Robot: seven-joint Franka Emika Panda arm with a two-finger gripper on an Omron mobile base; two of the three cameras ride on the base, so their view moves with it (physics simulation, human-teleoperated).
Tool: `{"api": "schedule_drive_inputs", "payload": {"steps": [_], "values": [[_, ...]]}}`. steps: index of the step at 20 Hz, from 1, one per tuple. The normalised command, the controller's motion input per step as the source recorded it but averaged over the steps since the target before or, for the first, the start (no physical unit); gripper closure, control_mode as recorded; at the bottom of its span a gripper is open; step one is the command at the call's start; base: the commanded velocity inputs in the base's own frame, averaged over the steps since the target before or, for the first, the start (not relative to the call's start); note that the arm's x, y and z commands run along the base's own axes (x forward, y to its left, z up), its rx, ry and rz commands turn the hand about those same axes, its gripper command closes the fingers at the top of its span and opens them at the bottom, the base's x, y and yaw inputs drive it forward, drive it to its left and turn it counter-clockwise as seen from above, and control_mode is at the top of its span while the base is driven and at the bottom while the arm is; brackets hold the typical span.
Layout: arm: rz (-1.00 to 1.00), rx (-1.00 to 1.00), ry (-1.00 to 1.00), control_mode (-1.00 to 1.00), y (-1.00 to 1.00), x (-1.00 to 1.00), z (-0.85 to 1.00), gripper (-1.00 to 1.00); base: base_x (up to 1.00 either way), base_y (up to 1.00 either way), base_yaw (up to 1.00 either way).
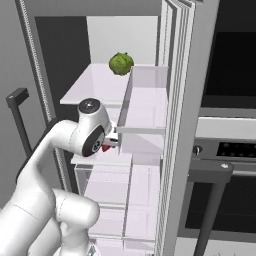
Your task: Take the strawberry from the fridge and place it on top of the pancake, located on the dining counter.
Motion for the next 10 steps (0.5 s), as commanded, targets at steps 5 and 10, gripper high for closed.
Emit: {"api": "schedule_drive_inputs", "payload": {"steps": [5, 10], "values": [[0.0, 0.0, 0.0, -1.0, 0.0, -0.78, 0.7, 1.0, 0.0, 0.0, 0.0], [0.0, 0.0, 0.0, -1.0, 0.04, -0.82, 0.32, 1.0, 0.0, 0.0, 0.0]]}}
